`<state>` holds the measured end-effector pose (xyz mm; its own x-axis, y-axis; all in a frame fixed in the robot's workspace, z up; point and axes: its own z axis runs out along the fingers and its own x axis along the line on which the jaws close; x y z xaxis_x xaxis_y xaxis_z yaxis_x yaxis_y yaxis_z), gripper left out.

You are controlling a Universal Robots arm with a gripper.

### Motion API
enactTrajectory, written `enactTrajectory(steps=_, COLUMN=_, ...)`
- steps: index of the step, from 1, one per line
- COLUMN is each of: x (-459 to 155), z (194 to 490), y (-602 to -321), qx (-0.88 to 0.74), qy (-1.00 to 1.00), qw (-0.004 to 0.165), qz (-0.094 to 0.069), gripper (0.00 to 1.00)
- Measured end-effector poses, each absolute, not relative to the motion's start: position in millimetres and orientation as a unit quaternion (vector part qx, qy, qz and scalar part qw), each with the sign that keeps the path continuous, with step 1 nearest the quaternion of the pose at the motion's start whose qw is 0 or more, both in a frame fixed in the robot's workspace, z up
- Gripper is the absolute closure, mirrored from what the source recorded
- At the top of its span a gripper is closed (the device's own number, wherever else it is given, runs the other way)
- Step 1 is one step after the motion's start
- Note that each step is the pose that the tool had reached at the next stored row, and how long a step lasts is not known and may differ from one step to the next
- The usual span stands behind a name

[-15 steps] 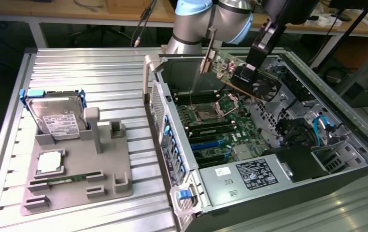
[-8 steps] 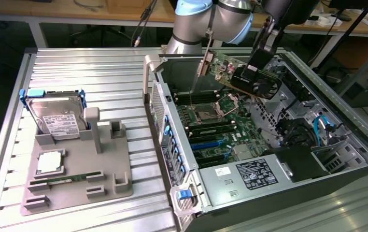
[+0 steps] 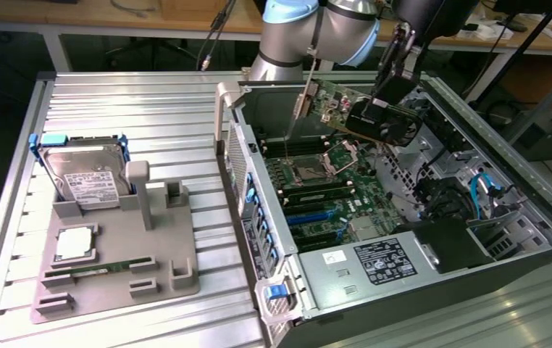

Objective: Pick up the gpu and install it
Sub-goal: 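Insert the gpu into the slot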

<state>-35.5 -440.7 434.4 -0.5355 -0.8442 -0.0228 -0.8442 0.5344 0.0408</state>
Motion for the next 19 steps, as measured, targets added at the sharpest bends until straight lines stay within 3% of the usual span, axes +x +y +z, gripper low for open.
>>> enactTrajectory(steps=19, x=-35.5, z=434.4, y=-440.7, qx=-0.586, qy=0.810, qw=-0.003, qz=0.023, gripper=0.73)
